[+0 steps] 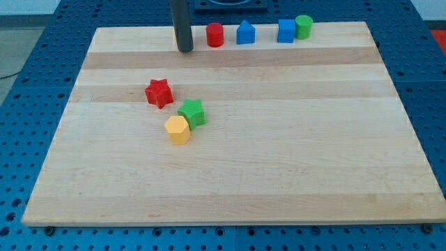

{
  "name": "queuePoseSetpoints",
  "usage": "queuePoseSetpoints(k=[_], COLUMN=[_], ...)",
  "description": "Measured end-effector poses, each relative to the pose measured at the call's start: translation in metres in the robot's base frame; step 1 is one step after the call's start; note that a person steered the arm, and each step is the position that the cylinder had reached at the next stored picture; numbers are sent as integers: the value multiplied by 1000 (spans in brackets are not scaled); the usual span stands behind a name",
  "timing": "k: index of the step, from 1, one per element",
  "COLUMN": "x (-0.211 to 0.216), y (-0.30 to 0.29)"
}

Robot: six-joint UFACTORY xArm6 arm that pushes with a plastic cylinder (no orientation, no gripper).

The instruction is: Point your arm at center

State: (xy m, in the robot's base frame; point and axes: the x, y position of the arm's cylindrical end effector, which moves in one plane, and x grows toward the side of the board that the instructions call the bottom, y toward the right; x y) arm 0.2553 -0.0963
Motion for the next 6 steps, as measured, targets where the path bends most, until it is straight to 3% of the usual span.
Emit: queuePoseSetpoints(k=[1, 2, 3, 4, 5, 6], x=[6, 42, 111, 203, 235, 223], y=[0, 39, 94, 111, 106, 80])
